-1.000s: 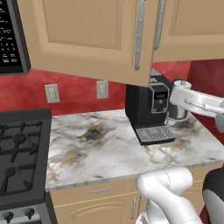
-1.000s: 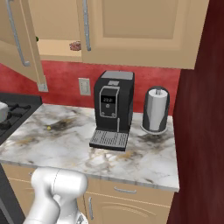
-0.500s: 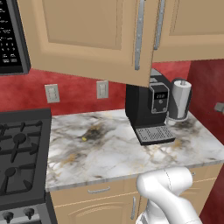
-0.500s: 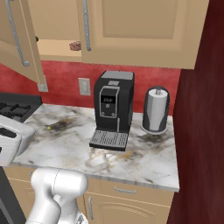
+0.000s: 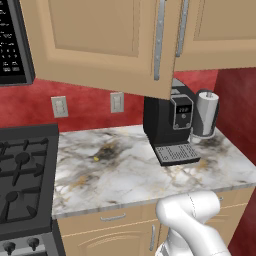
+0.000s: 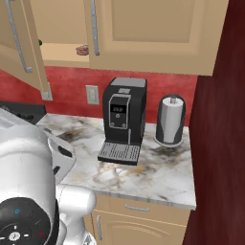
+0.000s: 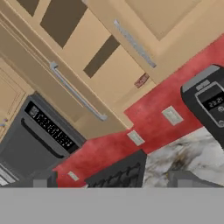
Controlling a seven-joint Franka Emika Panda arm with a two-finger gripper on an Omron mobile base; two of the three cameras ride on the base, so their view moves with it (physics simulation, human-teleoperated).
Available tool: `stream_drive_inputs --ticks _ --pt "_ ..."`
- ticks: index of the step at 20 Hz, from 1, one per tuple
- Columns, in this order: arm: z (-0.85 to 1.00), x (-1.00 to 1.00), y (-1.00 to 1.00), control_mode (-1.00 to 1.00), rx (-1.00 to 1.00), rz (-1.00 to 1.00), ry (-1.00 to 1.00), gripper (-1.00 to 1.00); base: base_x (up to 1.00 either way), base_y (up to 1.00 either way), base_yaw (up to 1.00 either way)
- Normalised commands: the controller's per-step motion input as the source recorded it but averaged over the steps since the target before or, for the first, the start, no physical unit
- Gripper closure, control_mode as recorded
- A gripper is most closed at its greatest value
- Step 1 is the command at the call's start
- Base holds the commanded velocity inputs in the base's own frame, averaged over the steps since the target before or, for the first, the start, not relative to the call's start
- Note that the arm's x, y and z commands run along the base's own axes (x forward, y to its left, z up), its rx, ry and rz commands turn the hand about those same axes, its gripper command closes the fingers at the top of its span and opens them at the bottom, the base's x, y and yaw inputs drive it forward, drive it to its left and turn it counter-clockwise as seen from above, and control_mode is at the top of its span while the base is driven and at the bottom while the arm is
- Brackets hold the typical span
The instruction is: Pick the bar soap and spray from the cabinet and place them on the counter.
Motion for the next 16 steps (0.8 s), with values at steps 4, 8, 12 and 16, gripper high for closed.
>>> stream_drive_inputs --ticks 4,8,12,16 --pt "0.0 0.48 -0.28 -1.0 0.22 0.09 0.0 -1.0 0.0 0.0 0.0" --pt "0.0 0.65 -0.11 -1.0 0.18 0.06 0.0 -1.0 0.0 0.0 0.0" --pt "0.0 0.8 0.0 -1.0 0.12 0.03 0.0 -1.0 0.0 0.0 0.0" --pt "0.0 0.74 0.04 -1.0 0.06 0.0 0.0 -1.0 0.0 0.0 0.0"
